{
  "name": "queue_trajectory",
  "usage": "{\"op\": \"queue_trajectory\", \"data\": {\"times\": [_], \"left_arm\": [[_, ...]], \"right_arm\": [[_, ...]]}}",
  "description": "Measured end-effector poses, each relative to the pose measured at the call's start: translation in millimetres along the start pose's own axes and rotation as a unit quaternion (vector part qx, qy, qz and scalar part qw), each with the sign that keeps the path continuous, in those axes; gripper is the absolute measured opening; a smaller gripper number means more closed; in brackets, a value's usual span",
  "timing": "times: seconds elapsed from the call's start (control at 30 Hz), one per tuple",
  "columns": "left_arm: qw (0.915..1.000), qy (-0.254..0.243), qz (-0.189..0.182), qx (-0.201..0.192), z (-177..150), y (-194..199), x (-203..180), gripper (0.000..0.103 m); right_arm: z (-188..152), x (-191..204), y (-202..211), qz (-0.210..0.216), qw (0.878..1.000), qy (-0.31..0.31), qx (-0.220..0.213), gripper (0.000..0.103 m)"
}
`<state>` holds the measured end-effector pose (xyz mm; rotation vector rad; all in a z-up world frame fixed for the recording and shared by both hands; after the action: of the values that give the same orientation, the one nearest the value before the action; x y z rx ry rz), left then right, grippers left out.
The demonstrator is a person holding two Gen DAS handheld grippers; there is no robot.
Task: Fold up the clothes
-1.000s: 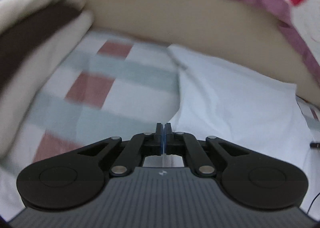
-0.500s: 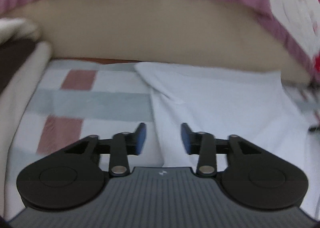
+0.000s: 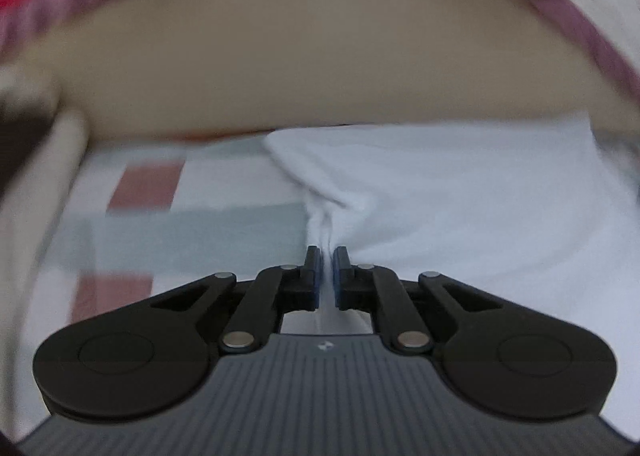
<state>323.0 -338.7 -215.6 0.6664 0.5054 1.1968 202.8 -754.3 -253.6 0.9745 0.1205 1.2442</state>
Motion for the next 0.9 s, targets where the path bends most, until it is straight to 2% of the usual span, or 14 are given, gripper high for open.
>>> {"op": "queue_trajectory", "data": {"times": [0.03,0.07,0.13,0.2,0.33,0.47,0.53,0.57,0.63,0.7,0.73,0.77,0.83,0.9], "left_arm": [[0.9998,0.019,0.002,0.004,1.1,0.5,5.4,0.006],[0.9997,0.023,0.004,0.012,0.1,-0.9,7.9,0.006],[0.9995,-0.004,0.028,0.012,-2.1,-2.4,8.5,0.000],[0.9977,-0.038,0.056,0.005,-3.3,-2.8,8.5,0.000],[0.9988,0.008,0.044,0.020,0.8,-2.5,24.0,0.000],[0.9900,-0.026,0.138,0.010,2.9,-4.5,38.4,0.000],[0.9973,0.007,0.072,0.011,6.1,-3.7,40.8,0.001],[0.9992,0.016,0.035,0.005,10.5,-1.2,36.2,0.004],[0.9991,0.031,-0.027,-0.004,19.1,2.0,28.1,0.009],[0.9990,0.035,-0.028,-0.002,25.4,-10.9,24.5,0.017],[0.9988,0.040,-0.030,0.003,27.7,-19.6,23.4,0.032],[0.9982,0.048,-0.034,0.016,28.3,-33.0,23.7,0.040],[0.9972,0.062,-0.036,0.019,34.5,-51.9,24.6,0.043],[0.9977,0.058,-0.032,0.018,45.7,-65.1,22.6,0.041]], "right_arm": [[-2.7,4.5,-8.1,-0.008,0.999,0.029,0.014,0.043],[-5.7,8.9,-15.2,-0.018,0.998,0.060,0.027,0.023],[-10.0,18.4,-20.8,-0.044,0.989,0.134,0.035,0.005],[-9.0,20.9,-19.6,-0.065,0.985,0.158,0.032,0.003],[-2.3,17.8,-13.4,-0.097,0.981,0.167,0.016,0.003],[-4.6,12.5,-17.5,-0.129,0.977,0.167,0.033,0.003],[-3.5,9.4,-16.9,-0.143,0.977,0.154,0.038,0.005],[-1.3,7.6,-15.2,-0.148,0.978,0.143,0.037,0.019],[5.4,2.7,-10.5,-0.144,0.983,0.111,0.026,0.036],[12.6,-1.6,-7.8,-0.096,0.993,0.068,0.013,0.037],[15.7,-3.2,-7.7,-0.061,0.997,0.042,0.006,0.037],[19.4,-4.5,-7.6,-0.027,0.999,0.018,-0.002,0.038],[28.7,-6.0,-8.9,0.026,0.999,-0.016,-0.020,0.042],[38.4,-2.7,-17.2,0.022,0.999,0.006,-0.024,0.044]]}}
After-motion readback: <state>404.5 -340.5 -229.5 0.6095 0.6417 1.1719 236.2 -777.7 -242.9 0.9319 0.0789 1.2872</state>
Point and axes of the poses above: each gripper's, at about its wrist camera, not at the fingertips, and y roughly against the way its jaws point, x to its left, z to its top, the point moved 8 cm from there along -y, roughly the way its jaws point, and after that the axes turned 12 degrees about z, right-handed, at the moved point
